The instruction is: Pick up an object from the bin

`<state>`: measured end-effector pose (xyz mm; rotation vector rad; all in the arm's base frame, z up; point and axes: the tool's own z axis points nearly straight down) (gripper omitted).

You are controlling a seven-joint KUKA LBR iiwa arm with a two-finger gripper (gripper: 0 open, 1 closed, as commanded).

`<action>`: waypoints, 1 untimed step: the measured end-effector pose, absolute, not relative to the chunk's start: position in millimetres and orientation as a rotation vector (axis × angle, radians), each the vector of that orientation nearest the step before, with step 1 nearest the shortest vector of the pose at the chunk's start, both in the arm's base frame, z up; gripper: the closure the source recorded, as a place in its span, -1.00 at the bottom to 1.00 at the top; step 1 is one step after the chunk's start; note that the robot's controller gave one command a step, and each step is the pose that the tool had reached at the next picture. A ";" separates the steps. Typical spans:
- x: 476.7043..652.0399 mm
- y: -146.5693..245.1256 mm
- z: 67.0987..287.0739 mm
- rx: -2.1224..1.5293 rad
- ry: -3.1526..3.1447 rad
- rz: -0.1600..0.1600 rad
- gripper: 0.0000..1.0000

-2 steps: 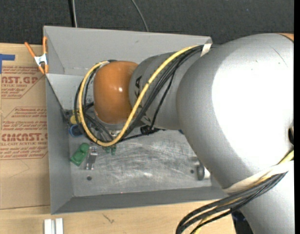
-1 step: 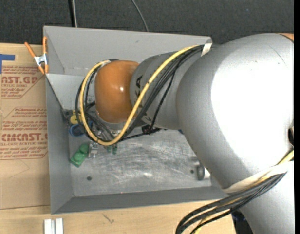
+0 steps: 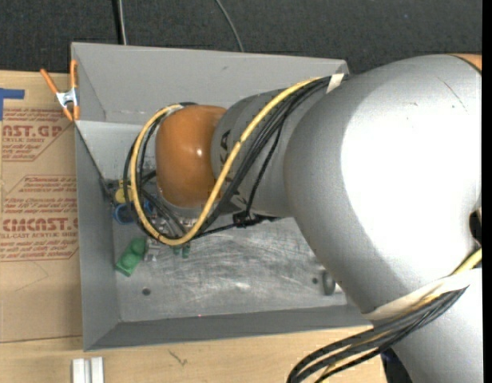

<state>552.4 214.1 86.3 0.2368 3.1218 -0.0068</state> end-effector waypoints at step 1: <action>548.3 218.5 83.0 0.233 3.132 0.000 -1.00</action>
Offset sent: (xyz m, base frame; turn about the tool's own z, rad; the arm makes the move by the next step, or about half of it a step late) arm 0.0000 0.0000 0.0000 0.0000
